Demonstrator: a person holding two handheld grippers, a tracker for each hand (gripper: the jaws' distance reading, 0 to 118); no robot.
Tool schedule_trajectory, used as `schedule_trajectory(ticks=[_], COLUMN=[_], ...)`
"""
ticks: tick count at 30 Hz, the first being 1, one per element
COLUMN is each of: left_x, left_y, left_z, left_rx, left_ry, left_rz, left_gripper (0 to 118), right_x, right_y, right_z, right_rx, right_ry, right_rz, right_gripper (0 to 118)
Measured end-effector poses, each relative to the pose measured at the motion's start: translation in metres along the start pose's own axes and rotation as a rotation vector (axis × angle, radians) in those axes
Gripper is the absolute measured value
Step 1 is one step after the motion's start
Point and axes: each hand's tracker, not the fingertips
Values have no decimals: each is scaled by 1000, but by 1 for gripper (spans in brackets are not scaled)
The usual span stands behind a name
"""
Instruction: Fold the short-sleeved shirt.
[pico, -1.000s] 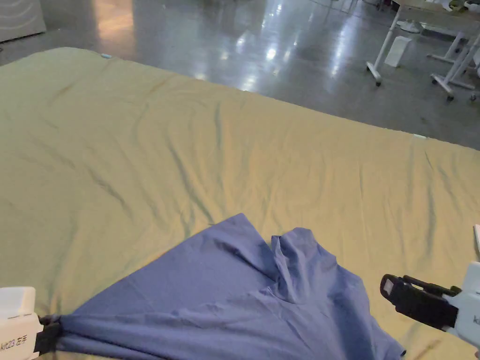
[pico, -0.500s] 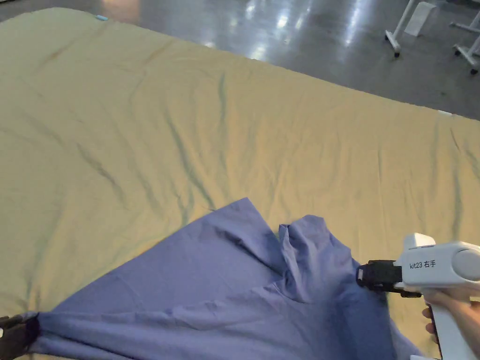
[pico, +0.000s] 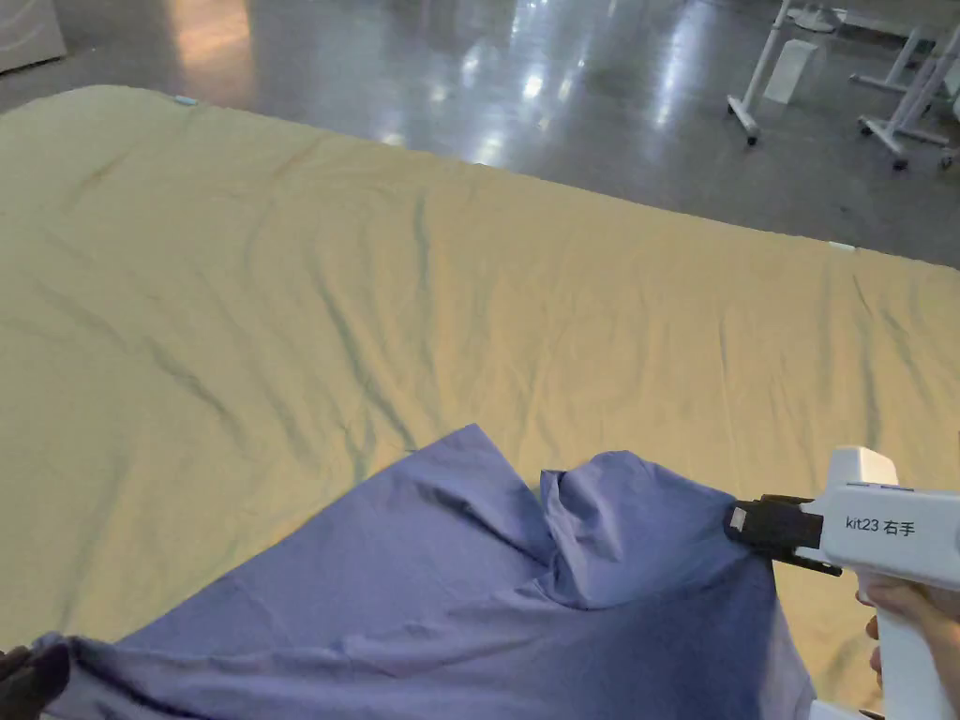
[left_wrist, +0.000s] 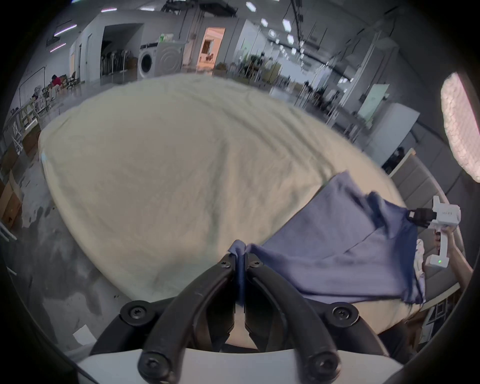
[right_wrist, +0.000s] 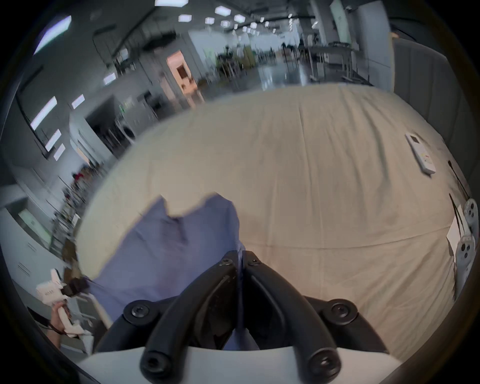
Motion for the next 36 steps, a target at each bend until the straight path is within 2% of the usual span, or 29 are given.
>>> schedule_trajectory(ticks=[2,3,4,6,10,14,16,19,20,23,25,26,27,29,30,33,34,36], left_x=[2,5,9,34,71,105,120,145,150,162,172,176,179,183,184,181,181,179], left_y=[19,29,38,63,106,156,178,208,219,242,254,258,263,268,271,276,279,284], left_z=[28,41,53,87,138,192,219,263,276,300,314,320,324,326,327,326,324,320], left_rx=[68,102,137,171,289,463,528,653,676,718,749,756,763,775,768,778,779,775], left_ry=[-64,-108,-129,-172,-239,-291,-311,-294,-310,-329,-308,-309,-302,-286,-288,-290,-288,-288], left_rz=[46,55,50,-15,-118,-205,-238,-294,-301,-309,-328,-340,-347,-341,-346,-345,-345,-347], left_gripper=[6,6,6,6,6,6,6,6,6,6,6,6,6,6,6,6,6,6], right_x=[-1,-6,-12,-14,-17,-25,-31,-42,-35,-24,-23,-79,-107,-120,-96,-88,-95,-93], right_y=[7,11,14,20,35,50,59,69,63,91,94,99,105,105,107,112,116,120], right_z=[35,53,79,125,217,306,338,389,355,394,390,423,447,451,455,458,466,468], right_rx=[65,101,136,225,423,605,653,797,810,878,915,833,874,862,837,883,956,949], right_ry=[21,7,-21,-36,-109,-212,-227,-187,-209,-285,-321,-132,-173,-172,-308,-292,-266,-279], right_rz=[2,31,77,105,103,150,163,121,131,192,237,189,224,210,86,98,213,211], right_gripper=[3,3,3,3,3,3,3,3,3,3,3,3,3,3,3,3,3,3])
